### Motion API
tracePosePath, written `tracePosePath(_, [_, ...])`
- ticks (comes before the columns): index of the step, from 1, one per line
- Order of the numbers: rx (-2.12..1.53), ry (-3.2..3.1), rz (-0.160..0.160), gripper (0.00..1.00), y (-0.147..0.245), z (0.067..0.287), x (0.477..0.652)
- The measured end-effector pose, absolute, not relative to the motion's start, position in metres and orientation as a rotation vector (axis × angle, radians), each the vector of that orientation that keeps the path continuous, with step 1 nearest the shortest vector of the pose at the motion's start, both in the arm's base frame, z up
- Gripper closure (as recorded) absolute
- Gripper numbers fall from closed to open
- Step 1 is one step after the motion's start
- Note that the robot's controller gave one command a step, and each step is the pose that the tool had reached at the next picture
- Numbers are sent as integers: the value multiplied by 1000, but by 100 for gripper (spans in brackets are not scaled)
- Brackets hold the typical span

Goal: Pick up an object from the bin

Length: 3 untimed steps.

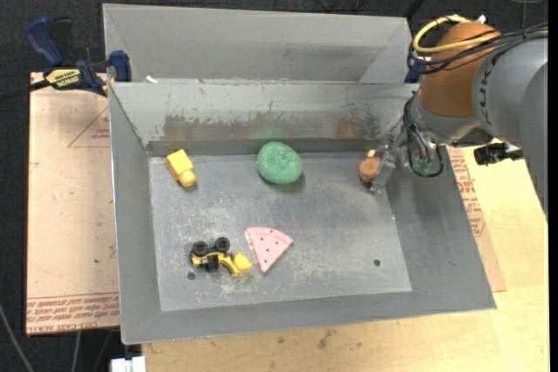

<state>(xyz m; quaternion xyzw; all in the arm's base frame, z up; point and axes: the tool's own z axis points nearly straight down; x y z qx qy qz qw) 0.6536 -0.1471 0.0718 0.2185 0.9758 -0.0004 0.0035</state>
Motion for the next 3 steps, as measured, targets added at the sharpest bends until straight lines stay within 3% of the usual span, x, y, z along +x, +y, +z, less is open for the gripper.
tracePosePath(2, [687,3070,0,100,-146,87,651])
tracePosePath(3, [686,3068,1,100,-146,110,651])
